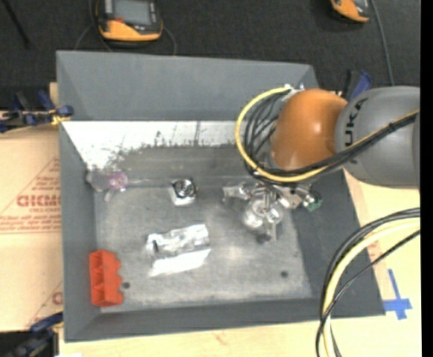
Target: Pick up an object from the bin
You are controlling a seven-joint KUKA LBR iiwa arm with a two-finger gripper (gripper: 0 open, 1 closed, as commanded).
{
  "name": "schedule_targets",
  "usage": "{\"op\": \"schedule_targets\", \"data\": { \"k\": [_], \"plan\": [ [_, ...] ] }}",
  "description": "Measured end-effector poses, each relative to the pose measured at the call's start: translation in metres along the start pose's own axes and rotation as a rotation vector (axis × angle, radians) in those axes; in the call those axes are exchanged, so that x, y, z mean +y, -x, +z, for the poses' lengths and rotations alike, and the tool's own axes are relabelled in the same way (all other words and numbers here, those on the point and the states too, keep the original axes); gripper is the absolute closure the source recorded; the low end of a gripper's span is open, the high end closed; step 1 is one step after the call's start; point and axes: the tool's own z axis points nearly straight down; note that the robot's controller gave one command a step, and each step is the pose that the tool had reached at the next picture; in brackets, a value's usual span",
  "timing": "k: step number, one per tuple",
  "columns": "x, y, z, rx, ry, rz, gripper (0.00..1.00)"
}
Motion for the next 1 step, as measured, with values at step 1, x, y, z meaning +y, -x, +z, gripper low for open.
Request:
{"op": "schedule_targets", "data": {
  "k": [1],
  "plan": [
    [-0.0471,-0.0249,-0.0091,-0.001,-0.004,0.041,0.0]
  ]
}}
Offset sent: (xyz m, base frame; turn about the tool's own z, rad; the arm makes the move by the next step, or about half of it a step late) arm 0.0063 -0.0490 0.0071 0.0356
